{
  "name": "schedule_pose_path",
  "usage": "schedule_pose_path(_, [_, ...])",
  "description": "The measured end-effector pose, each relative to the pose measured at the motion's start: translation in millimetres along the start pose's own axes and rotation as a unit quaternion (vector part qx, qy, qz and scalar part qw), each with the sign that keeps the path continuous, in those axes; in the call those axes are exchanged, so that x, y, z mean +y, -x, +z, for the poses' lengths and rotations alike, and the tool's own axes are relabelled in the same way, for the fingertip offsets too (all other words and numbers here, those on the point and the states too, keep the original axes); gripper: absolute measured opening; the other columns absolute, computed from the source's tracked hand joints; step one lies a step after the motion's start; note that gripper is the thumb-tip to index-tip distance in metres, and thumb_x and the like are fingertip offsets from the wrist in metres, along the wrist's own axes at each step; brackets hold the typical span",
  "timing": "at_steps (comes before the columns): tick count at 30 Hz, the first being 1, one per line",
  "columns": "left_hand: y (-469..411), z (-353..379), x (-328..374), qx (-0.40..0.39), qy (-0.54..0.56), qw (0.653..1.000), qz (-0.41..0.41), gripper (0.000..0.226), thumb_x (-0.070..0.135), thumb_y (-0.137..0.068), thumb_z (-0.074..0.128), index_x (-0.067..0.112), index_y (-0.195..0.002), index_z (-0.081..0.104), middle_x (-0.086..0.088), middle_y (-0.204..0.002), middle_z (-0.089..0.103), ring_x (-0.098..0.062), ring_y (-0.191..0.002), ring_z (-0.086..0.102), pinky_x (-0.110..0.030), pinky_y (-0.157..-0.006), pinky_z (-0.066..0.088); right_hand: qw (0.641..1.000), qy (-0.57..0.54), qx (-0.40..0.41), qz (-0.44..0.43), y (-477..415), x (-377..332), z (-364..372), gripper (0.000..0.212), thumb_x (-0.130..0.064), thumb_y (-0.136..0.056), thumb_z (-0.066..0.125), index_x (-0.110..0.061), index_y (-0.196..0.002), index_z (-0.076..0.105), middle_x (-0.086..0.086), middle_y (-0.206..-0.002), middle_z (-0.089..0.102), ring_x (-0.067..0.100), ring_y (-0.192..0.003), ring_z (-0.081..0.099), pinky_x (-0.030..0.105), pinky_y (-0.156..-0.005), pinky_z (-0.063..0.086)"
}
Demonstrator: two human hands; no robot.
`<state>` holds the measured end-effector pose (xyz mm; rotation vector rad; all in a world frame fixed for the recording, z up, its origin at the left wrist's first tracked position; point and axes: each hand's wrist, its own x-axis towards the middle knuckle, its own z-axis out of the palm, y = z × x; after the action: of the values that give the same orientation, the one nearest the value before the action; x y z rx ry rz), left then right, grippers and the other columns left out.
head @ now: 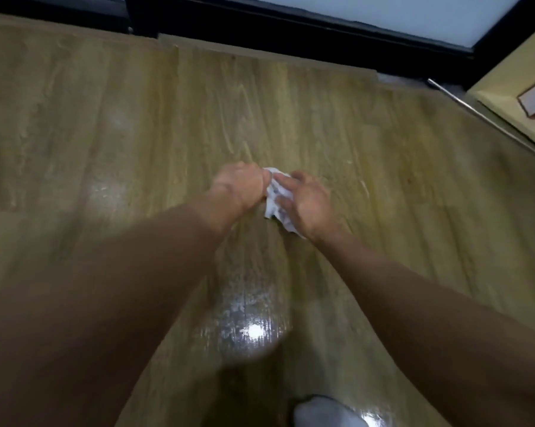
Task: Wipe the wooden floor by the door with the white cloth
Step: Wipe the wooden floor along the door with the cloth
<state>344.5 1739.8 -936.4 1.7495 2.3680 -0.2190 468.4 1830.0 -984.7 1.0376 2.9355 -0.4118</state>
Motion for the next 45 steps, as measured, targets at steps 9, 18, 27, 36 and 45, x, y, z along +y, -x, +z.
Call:
schedule_pose_path(9, [17.3,32.6,68.8,0.017,-0.104,0.973,0.206,0.031,0.02,-0.094,0.035,0.011,-0.104,0.063,-0.016,-0.108,0.064,-0.035,-0.1,0.057,-0.049,-0.094,0.042,0.996,-0.056,0.031,-0.057,82.6,75.4,-5.6,0.045,-0.029,-0.095,0.051,-0.026,-0.14,0.046,0.005,-0.149,0.041,0.027,-0.134,0.042,0.043,-0.109,0.036])
schedule_pose_path(18, [-13.8,-3.2,68.2,0.029,-0.079,0.989,0.122,0.035,0.021,-0.099,0.038,0.012,-0.13,0.051,-0.009,-0.128,0.053,-0.025,-0.116,0.053,-0.031,-0.089,0.044,0.994,-0.075,0.04,-0.066,40.5,56.1,-2.4,0.055,-0.018,-0.087,0.059,-0.019,-0.14,0.045,0.01,-0.144,0.046,0.026,-0.133,0.042,0.039,-0.106,0.035])
schedule_pose_path(27, [-58.1,-11.7,130.3,0.035,-0.044,0.986,0.159,0.033,0.014,-0.099,0.032,0.007,-0.126,0.05,-0.012,-0.127,0.053,-0.028,-0.118,0.051,-0.035,-0.1,0.041,0.989,-0.143,0.021,-0.037,46.8,117.8,-43.4,0.038,-0.001,-0.087,0.056,0.001,-0.124,0.059,0.022,-0.122,0.059,0.013,-0.102,0.063,0.019,-0.084,0.043])
schedule_pose_path(36, [-18.6,-4.1,186.1,0.035,-0.054,0.975,0.211,0.038,0.006,-0.088,0.033,0.002,-0.096,0.069,-0.018,-0.089,0.064,-0.032,-0.08,0.059,-0.032,-0.062,0.048,0.994,-0.075,0.011,-0.075,120.1,183.5,-35.2,0.048,-0.036,-0.095,0.032,-0.031,-0.141,0.042,-0.005,-0.15,0.04,0.02,-0.139,0.036,0.04,-0.107,0.031])
schedule_pose_path(45, [-93.6,-5.3,208.3,0.023,-0.089,0.994,0.066,0.044,0.012,-0.096,0.027,-0.001,-0.135,0.041,-0.02,-0.129,0.048,-0.035,-0.12,0.041,-0.04,-0.097,0.037,0.992,-0.112,0.062,0.023,56.9,186.9,-32.8,0.052,-0.013,-0.09,0.052,-0.023,-0.141,0.045,0.005,-0.148,0.042,0.023,-0.14,0.032,0.036,-0.113,0.02])
